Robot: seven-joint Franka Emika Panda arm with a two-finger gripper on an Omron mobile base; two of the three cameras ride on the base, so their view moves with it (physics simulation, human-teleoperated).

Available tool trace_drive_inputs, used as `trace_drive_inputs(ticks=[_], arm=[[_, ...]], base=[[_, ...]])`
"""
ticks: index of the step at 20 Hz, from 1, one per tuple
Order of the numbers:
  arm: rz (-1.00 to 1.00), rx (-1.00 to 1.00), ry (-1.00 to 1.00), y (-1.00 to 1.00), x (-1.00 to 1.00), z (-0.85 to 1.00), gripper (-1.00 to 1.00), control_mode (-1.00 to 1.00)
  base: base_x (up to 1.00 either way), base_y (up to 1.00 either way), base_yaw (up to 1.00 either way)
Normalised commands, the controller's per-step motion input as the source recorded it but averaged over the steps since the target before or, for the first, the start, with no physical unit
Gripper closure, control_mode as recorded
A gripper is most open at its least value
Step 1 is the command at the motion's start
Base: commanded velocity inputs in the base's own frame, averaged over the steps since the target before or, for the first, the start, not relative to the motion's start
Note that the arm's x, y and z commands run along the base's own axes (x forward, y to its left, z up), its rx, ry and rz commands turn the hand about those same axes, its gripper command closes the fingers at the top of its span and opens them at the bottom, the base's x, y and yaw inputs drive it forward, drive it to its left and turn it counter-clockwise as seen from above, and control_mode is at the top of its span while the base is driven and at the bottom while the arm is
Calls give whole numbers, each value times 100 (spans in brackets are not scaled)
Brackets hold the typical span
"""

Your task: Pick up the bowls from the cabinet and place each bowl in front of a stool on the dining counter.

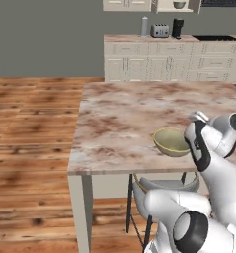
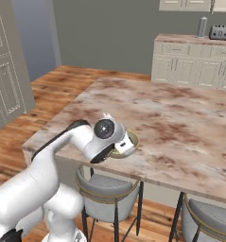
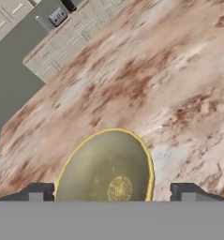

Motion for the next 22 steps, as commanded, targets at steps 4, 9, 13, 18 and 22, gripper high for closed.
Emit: trace_drive_inputs(ticks=[4, 9, 13, 18, 22], arm=[[0, -6, -15, 41, -86, 100, -100, -100], [12, -9, -2, 73, -46, 100, -100, -100], [25, -14, 6, 76, -32, 100, -100, -100], [26, -12, 19, 55, -53, 94, -100, -100], [24, -2, 23, 51, -27, 24, -100, -100]], base=[[0, 0, 0], [0, 0, 0], [0, 0, 0], [0, 0, 0], [0, 0, 0]])
